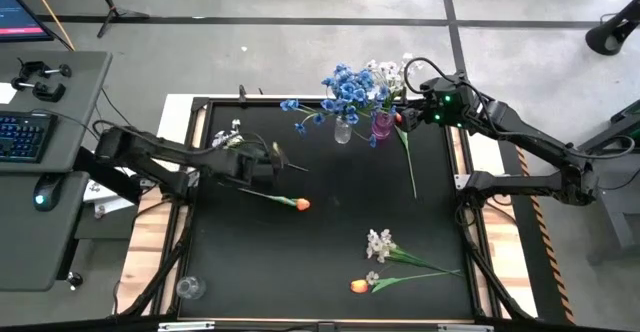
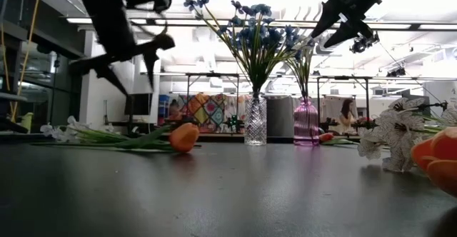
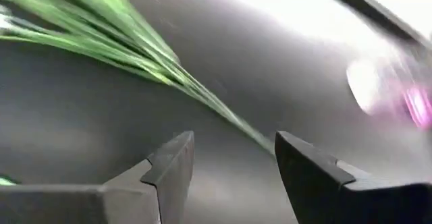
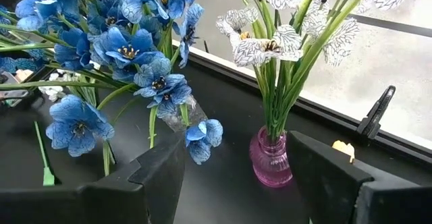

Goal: Sort flowers into vase by color
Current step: Put the top white flowers into the purple vase

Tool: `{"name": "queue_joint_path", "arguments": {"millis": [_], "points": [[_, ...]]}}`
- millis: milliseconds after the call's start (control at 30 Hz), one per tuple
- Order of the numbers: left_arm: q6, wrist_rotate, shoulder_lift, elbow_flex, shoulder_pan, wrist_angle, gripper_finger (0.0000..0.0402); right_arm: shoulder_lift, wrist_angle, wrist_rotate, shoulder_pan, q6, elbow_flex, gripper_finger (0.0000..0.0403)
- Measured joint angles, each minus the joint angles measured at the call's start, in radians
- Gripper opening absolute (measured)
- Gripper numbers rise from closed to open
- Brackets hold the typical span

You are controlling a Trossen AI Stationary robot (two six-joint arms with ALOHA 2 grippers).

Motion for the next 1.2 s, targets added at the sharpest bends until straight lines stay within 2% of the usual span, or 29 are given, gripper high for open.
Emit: {"name": "queue_joint_path", "arguments": {"millis": [67,133,300,433,500,633,800,1200], "points": [[-0.101,0.000,-0.002,-0.001,0.050,-0.067,0.0197,0.000,-0.003,0.000,0.000,0.003,0.000,0.0243],[-0.125,0.007,-0.001,-0.001,0.101,-0.050,0.0197,0.000,-0.003,0.000,0.000,0.003,0.000,0.0243],[-0.028,0.030,0.019,0.000,0.217,0.054,0.0197,0.000,-0.003,0.000,0.000,0.003,0.000,0.0243],[-0.176,0.191,0.073,-0.001,0.289,0.069,0.0197,0.000,-0.004,0.000,0.000,0.024,0.000,0.0243],[-0.217,0.242,0.089,-0.001,0.301,0.136,0.0197,0.000,-0.004,0.000,0.000,0.024,0.000,0.0243],[-0.234,0.241,0.119,0.000,0.313,0.217,0.0197,0.000,-0.012,0.025,0.000,0.022,0.000,0.0243],[-0.309,0.324,0.152,0.000,0.350,0.159,0.0197,0.000,-0.037,0.053,0.000,0.025,0.000,0.0243],[-0.313,0.345,0.154,-0.013,0.417,0.115,0.0197,0.000,-0.055,0.081,0.000,0.025,0.000,0.0243]]}}
